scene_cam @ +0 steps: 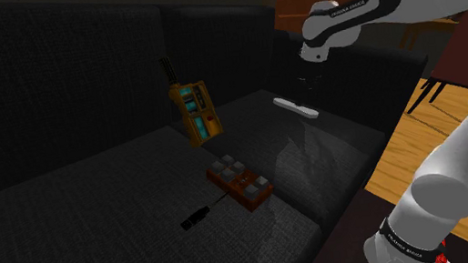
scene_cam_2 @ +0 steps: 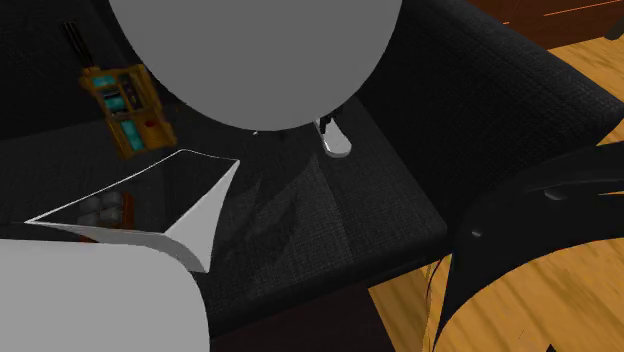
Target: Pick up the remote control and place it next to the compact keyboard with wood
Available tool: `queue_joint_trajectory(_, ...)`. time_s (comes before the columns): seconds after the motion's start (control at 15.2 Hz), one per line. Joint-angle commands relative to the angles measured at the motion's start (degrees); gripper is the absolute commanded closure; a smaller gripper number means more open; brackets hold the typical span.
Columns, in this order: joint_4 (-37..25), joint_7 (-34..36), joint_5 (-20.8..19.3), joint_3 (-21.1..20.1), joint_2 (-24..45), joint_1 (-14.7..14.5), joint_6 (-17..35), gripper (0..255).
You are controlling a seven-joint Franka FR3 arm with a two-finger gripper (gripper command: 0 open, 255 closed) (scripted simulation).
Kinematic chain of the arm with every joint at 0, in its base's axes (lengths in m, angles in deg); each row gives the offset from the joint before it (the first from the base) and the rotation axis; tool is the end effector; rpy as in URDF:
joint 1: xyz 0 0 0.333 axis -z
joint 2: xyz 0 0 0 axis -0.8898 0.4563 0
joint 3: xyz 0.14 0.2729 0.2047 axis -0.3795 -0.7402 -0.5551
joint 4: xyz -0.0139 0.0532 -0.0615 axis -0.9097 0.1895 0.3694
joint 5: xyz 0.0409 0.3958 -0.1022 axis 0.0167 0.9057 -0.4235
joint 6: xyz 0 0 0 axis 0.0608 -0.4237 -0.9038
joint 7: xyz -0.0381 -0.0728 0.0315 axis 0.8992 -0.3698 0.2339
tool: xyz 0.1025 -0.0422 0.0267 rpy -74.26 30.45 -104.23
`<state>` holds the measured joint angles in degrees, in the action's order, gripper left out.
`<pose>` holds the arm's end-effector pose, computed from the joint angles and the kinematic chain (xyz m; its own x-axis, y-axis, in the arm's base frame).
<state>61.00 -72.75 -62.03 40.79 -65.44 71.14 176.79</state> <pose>0.4611 -0.1980 0.4878 0.9973 -0.0459 -0.0581 -0.0495 -0.9968 -0.0625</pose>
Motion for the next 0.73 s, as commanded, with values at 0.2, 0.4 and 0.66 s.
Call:
queue_joint_trajectory(0.2, -8.4, -6.2, 3.2, 2.6, 10.2, 1.5, 2.6, 0)
queue_joint_trajectory(0.4, -14.3, -9.9, 5.7, 3.6, 16.4, 2.8, 3.1, 0)
queue_joint_trajectory(0.66, -16.8, -11.9, 7.4, 3.8, 20.3, 3.8, 4.5, 0)
